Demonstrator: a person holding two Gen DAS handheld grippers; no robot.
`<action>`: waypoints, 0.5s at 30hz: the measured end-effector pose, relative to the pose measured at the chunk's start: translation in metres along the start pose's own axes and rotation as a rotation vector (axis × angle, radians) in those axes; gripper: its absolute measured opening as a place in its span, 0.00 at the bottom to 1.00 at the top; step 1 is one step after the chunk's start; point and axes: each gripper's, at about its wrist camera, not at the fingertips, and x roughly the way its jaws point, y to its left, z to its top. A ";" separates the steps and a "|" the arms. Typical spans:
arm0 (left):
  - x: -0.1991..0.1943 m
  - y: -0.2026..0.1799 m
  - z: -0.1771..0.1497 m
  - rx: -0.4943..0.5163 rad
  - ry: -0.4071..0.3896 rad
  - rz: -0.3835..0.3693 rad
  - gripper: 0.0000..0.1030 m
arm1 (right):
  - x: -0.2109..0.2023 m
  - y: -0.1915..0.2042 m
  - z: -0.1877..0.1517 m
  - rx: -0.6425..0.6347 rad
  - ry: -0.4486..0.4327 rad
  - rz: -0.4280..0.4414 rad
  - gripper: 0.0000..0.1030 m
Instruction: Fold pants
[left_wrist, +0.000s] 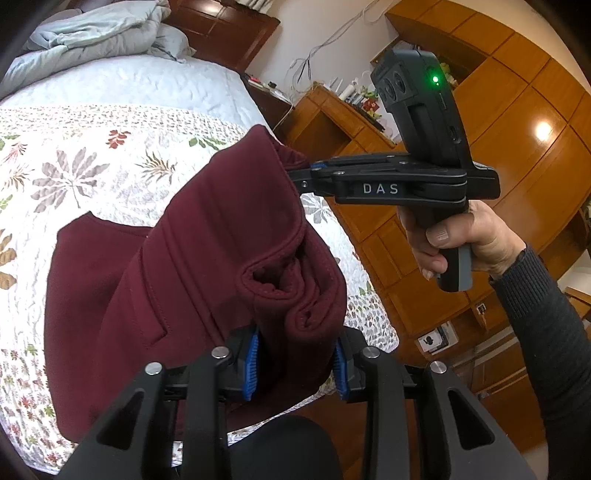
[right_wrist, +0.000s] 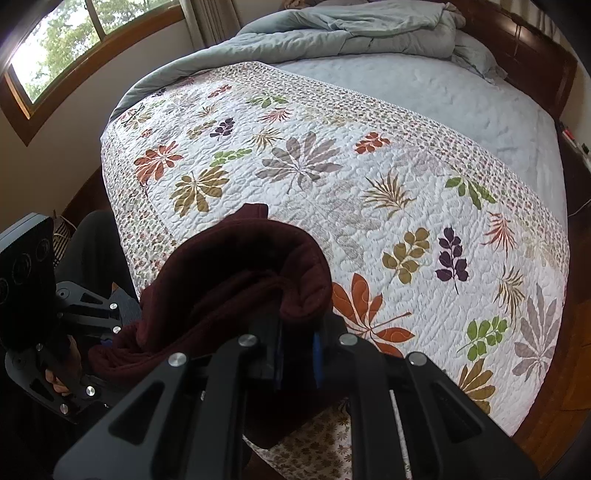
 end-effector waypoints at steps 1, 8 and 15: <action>0.004 0.000 -0.001 0.000 0.008 0.001 0.31 | 0.001 -0.002 -0.003 0.004 -0.001 0.001 0.11; 0.033 -0.003 -0.009 0.009 0.057 0.023 0.31 | 0.013 -0.019 -0.031 0.019 -0.017 0.000 0.12; 0.066 -0.002 -0.022 0.014 0.122 0.047 0.31 | 0.032 -0.041 -0.063 0.083 -0.022 0.025 0.13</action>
